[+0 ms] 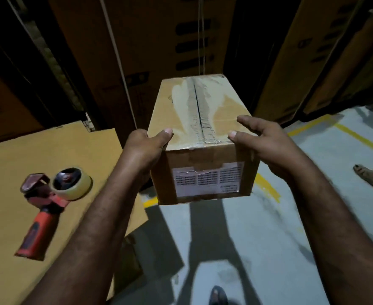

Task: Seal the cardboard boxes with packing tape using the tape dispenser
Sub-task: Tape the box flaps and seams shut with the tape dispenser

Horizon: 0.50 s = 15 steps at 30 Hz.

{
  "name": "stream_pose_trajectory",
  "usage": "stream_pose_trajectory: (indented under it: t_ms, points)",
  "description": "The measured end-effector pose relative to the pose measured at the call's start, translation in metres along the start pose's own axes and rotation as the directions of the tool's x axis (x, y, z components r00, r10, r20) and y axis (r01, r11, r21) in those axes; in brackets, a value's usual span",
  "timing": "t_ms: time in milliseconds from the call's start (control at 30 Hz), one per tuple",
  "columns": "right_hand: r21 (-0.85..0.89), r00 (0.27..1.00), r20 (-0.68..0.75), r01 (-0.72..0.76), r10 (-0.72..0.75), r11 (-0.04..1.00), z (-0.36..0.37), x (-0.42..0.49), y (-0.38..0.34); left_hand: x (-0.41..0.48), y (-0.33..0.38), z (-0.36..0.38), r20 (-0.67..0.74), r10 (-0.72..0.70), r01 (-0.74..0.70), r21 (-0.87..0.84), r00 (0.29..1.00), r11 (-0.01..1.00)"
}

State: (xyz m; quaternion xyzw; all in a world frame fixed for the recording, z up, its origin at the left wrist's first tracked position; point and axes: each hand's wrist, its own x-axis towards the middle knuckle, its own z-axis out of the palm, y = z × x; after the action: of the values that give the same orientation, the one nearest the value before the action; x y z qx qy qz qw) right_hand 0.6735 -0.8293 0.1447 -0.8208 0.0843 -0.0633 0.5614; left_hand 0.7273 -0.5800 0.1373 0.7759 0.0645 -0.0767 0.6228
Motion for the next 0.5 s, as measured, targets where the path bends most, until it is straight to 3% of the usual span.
stream_pose_trajectory:
  t_ms: [200, 500]
  points:
    - [0.03, 0.986, 0.049, -0.16, 0.159, 0.987, -0.024, 0.058, 0.047, 0.031, -0.013, 0.06, -0.092, -0.114, 0.117, 0.029, 0.989, 0.993]
    - [0.01, 0.93, 0.163, -0.335, 0.329, 0.942, 0.001, 0.15, 0.119, 0.103, -0.074, 0.102, -0.186, -0.312, 0.297, -0.101, 0.932, 0.949]
